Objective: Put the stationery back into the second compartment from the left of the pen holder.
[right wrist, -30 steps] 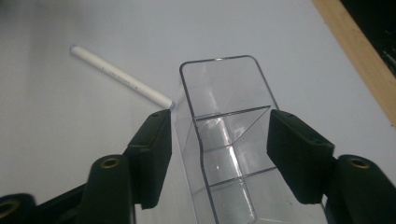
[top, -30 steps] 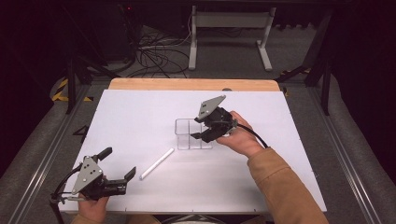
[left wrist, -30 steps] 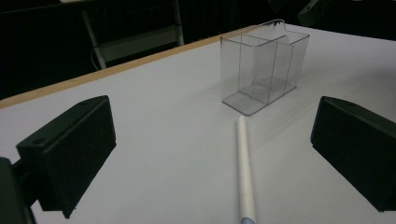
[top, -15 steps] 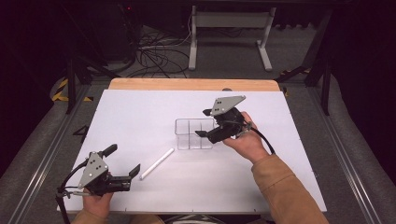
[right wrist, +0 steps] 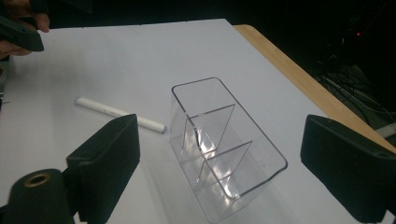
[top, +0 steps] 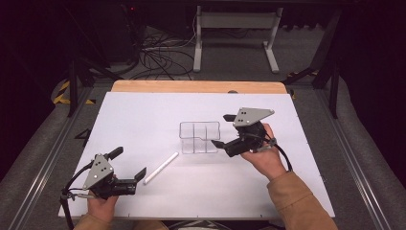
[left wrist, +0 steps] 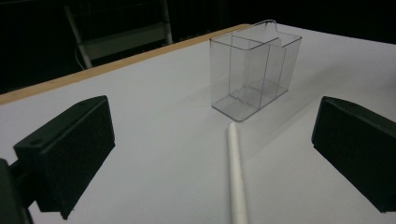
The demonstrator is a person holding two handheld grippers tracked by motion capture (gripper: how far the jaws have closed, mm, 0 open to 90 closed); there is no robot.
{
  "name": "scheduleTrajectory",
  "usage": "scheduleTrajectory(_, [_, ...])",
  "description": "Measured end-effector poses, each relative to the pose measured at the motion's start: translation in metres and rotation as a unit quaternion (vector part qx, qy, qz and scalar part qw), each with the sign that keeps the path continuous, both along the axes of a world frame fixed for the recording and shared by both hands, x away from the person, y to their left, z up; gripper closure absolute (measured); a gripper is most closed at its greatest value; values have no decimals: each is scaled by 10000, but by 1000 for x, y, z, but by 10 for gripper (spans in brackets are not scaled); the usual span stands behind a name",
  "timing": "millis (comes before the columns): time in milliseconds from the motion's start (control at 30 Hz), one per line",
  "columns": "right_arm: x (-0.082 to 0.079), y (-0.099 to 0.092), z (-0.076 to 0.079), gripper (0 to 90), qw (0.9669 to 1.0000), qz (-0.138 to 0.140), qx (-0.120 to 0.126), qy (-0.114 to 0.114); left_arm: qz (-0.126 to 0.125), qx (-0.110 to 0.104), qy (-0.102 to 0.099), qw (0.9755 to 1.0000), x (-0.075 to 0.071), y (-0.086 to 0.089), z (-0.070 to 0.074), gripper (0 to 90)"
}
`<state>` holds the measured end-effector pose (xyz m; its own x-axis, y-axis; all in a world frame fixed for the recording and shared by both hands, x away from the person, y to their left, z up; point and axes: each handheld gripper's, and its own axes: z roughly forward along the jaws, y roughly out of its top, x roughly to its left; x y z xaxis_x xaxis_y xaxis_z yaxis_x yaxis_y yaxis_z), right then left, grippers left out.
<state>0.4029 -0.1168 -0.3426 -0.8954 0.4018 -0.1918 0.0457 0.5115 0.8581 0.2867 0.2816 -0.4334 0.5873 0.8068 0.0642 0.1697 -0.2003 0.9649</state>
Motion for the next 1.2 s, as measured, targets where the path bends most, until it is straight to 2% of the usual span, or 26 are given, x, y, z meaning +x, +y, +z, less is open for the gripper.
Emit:
scheduleTrajectory(233, [-16,-24,-13,51,9991,-207,366,49,-94,21,-70,9999,2,-3,3,1])
scheduleTrajectory(400, [-25,-41,-26,2,9972,-344,650,165,-124,131,-14,9998,4,-6,6,1])
scheduleTrajectory(533, [-33,-55,-42,0,9952,-459,813,279,-78,204,67,9997,4,-8,8,2])
scheduleTrajectory(633, [-38,-67,-59,0,9924,-612,1027,300,-119,207,120,9996,5,-9,10,3])
scheduleTrajectory(800, [-42,-87,-86,0,9888,-975,1059,395,-146,206,238,9994,8,-13,15,4])
scheduleTrajectory(967, [-48,-96,-101,0,9875,-1099,1040,440,-258,146,317,9991,12,-15,21,4])
scheduleTrajectory(1033, [-50,-99,-107,0,9863,-1140,1103,440,-309,160,349,9988,13,-15,23,5])
scheduleTrajectory(1100, [-52,-102,-113,0,9860,-1198,1062,475,-386,259,390,9982,15,-16,24,26])
scheduleTrajectory(1200, [-54,-106,-121,0,9856,-1266,982,536,-536,547,425,9962,18,-18,26,39])
